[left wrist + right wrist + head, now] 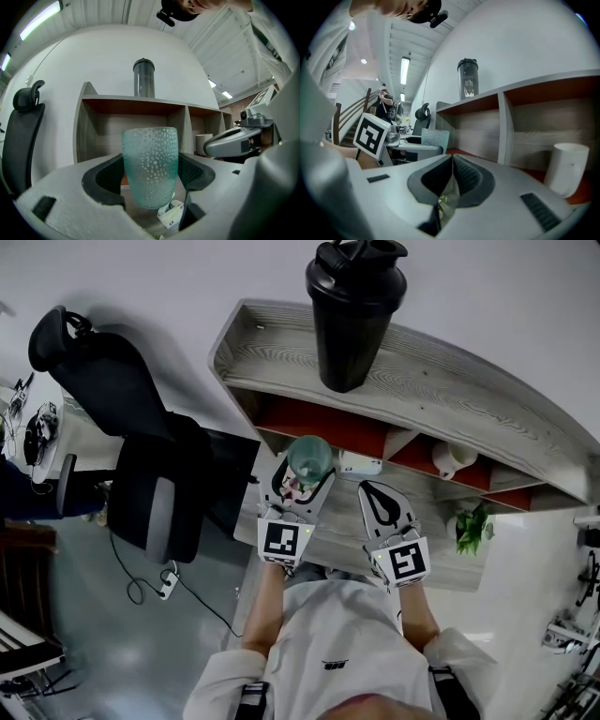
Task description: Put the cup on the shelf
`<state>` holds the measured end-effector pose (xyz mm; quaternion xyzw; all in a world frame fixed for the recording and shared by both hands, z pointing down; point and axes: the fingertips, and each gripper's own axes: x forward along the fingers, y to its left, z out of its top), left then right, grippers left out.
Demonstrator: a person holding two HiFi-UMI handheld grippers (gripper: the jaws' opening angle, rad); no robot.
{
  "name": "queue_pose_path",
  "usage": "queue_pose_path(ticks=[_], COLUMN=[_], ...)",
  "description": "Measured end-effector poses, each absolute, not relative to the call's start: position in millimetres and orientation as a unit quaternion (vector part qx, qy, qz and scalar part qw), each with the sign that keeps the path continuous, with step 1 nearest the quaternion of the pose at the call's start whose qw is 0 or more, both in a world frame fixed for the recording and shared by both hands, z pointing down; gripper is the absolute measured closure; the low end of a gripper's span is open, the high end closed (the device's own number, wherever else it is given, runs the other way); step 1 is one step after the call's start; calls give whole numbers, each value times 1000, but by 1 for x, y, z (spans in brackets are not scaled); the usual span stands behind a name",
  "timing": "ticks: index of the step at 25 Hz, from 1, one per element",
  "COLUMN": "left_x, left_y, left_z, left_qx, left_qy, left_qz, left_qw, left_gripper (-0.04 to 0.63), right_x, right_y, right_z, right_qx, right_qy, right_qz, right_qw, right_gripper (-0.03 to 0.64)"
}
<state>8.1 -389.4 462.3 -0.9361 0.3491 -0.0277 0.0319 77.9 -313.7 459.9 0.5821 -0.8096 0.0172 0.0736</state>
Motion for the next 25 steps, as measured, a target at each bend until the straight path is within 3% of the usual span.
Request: queue_pose_path(ticks=[25], left_x=[42], left_y=[-437], left_z=[485], left_qx=[-952], left_qy=[300], left_qz=[-39], left_qw=[34], left_gripper=[221], right_x=[83], right_y=[-338], right_z=[459], right_qx=[614], right_qy=[-784], right_qz=[20], right_qw=[86], right_gripper=[586])
